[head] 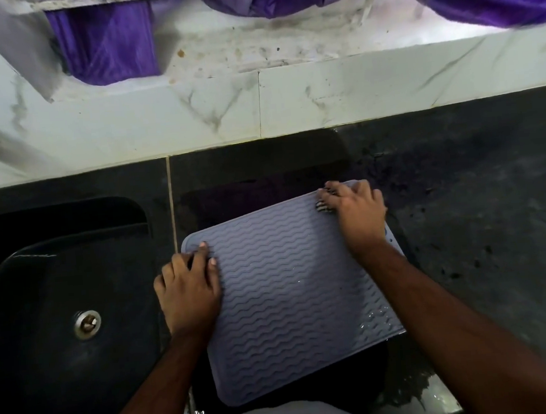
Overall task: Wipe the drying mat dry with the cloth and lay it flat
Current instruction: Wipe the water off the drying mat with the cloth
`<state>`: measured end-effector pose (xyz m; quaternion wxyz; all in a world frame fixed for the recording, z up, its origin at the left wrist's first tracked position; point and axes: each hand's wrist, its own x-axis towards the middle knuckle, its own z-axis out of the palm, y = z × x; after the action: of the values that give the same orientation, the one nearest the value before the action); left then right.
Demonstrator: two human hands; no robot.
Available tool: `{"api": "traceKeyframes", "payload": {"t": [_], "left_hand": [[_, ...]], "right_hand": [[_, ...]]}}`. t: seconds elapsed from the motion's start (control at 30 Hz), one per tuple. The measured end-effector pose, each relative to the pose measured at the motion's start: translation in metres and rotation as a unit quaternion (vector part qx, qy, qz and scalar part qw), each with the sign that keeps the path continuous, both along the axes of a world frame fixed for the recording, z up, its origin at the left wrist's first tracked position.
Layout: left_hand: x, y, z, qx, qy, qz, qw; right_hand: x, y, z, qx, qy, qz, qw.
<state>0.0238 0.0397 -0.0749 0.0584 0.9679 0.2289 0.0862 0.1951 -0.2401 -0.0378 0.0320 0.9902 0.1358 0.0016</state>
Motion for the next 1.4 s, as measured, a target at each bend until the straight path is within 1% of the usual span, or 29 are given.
{"api": "traceKeyframes", "payload": {"t": [0.1,0.2,0.27,0.37,0.43,0.5,0.57,0.6,0.67,0.73,0.8,0.87,0.93,1.0,1.07,1.13,1.23,1.3,1.4], "left_hand": [[-0.001,0.000,0.001,-0.012,-0.006,0.003,1.000],[-0.002,0.001,-0.001,-0.043,-0.021,0.001,0.999],[-0.003,0.002,-0.001,-0.051,-0.026,0.002,0.998],[-0.003,0.003,-0.002,-0.052,-0.029,-0.003,0.998],[-0.003,0.003,-0.003,-0.056,-0.028,0.001,0.998],[-0.002,0.005,-0.003,-0.063,-0.025,0.003,0.998],[-0.002,0.006,-0.004,-0.065,-0.023,0.001,0.998],[-0.003,0.006,-0.004,-0.065,-0.024,0.000,0.998],[-0.003,0.007,-0.004,-0.060,-0.025,-0.002,0.998],[-0.003,0.007,-0.003,-0.056,-0.024,-0.002,0.998],[-0.002,0.006,-0.003,-0.057,-0.025,-0.003,0.998],[-0.002,0.006,-0.002,-0.062,-0.026,-0.004,0.998],[-0.001,0.008,-0.002,-0.077,-0.024,0.000,0.997],[-0.001,0.008,-0.004,-0.098,-0.022,0.006,0.995],[0.000,0.009,-0.004,-0.110,-0.023,0.015,0.994],[0.001,0.009,-0.006,-0.113,-0.023,0.017,0.993],[0.000,0.009,-0.006,-0.112,-0.031,0.017,0.993],[0.001,0.009,-0.006,-0.121,-0.037,0.018,0.992],[0.000,0.010,-0.005,-0.124,-0.036,0.016,0.992]], "right_hand": [[0.010,-0.015,0.005,0.003,0.005,-0.085,0.996],[0.014,-0.008,0.008,0.075,0.014,-0.147,0.986],[0.006,0.007,0.000,0.107,0.023,-0.141,0.984],[-0.009,0.035,-0.011,0.124,0.050,-0.129,0.983],[-0.016,0.053,-0.007,0.157,0.057,-0.096,0.981],[-0.021,0.066,-0.005,0.192,0.069,-0.007,0.979],[-0.025,0.065,-0.008,0.181,0.079,0.076,0.977],[-0.023,0.059,-0.010,0.174,0.086,0.095,0.976],[-0.014,0.043,-0.013,0.167,0.086,0.095,0.978],[-0.002,0.025,-0.014,0.170,0.063,0.058,0.982],[0.013,0.007,-0.011,0.190,0.036,-0.013,0.981],[0.025,-0.004,-0.005,0.191,0.024,-0.072,0.979],[0.028,-0.004,0.000,0.180,0.014,-0.104,0.978],[0.022,0.005,0.003,0.192,-0.001,-0.137,0.972],[0.007,0.021,0.001,0.187,0.010,-0.153,0.970],[-0.010,0.040,-0.004,0.151,0.043,-0.159,0.975],[-0.023,0.069,-0.003,0.136,0.068,-0.133,0.979],[-0.029,0.084,0.000,0.154,0.087,-0.081,0.981],[-0.045,0.099,0.003,0.208,0.105,0.003,0.973]]}}
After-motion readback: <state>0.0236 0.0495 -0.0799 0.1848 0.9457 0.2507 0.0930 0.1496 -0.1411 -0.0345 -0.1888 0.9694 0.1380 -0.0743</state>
